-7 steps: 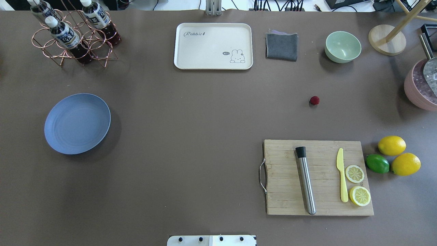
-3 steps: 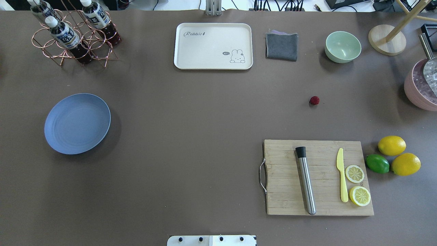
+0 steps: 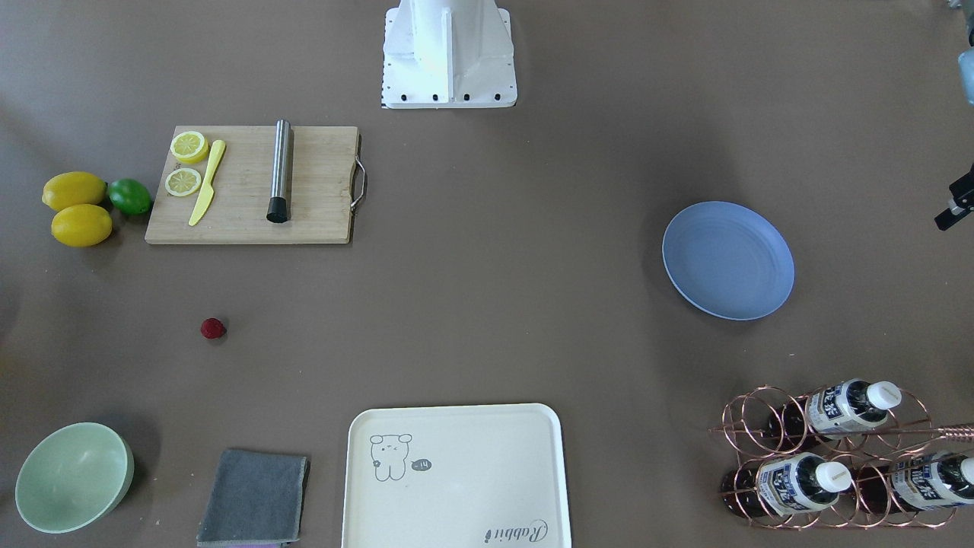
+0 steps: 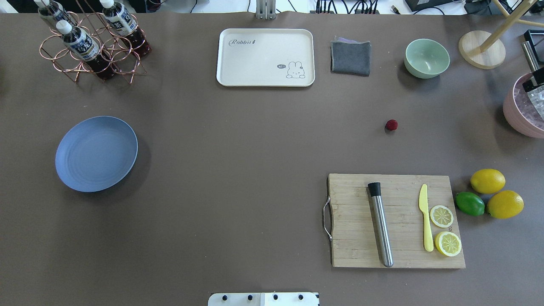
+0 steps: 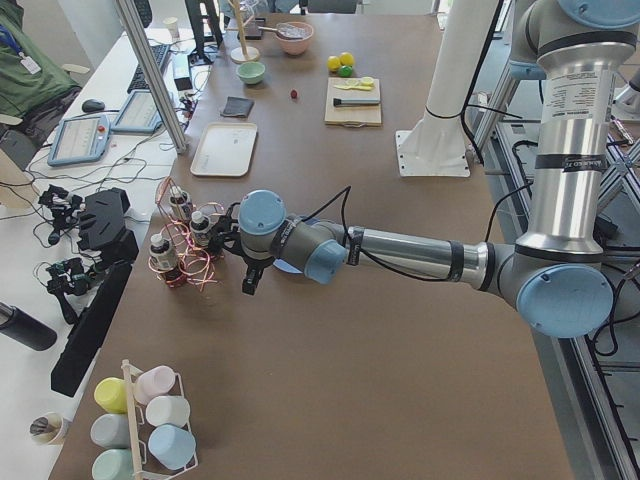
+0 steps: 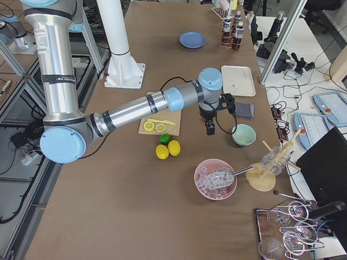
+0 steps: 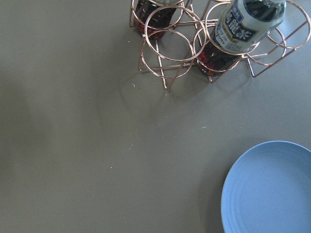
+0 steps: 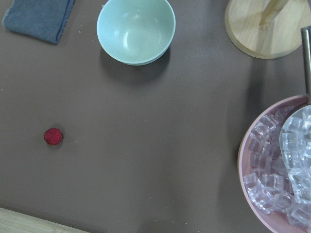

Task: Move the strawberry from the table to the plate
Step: 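Push the blue plate toward table centre with left gripper while right arm approaches strawberry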

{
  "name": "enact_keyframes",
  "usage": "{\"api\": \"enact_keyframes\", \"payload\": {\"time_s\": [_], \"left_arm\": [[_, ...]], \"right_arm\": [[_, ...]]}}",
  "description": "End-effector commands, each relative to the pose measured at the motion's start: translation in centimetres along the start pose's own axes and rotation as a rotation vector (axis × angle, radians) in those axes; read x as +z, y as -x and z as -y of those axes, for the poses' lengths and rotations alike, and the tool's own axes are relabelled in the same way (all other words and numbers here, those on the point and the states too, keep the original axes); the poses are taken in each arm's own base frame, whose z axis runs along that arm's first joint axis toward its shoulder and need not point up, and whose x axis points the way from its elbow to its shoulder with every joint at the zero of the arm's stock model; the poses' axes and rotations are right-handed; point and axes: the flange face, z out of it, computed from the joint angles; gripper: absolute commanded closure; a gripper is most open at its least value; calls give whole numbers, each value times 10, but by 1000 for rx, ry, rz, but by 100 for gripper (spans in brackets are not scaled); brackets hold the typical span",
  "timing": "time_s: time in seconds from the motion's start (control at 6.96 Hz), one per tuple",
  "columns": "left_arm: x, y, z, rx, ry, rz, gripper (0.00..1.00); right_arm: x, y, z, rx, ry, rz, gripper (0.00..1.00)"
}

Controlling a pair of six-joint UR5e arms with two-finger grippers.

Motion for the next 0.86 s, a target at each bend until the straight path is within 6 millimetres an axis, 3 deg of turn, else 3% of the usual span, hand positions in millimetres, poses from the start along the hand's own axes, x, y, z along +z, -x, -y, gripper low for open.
{"api": "enact_keyframes", "payload": {"time_s": [0.0, 0.14, 0.43, 0.72], "left_arm": [[52, -23, -2, -40, -82, 39, 2], [90, -47, -2, -104, -73, 49, 2], [112, -70, -6, -152, -73, 3, 2], [127, -71, -12, -165, -46, 2, 2]], "right_arm": [[16, 4, 6, -20, -10, 9, 0], [19, 10, 7, 53, -12, 16, 0], [33, 33, 7, 117, -28, 47, 0], [45, 32, 7, 125, -11, 45, 0]]}}
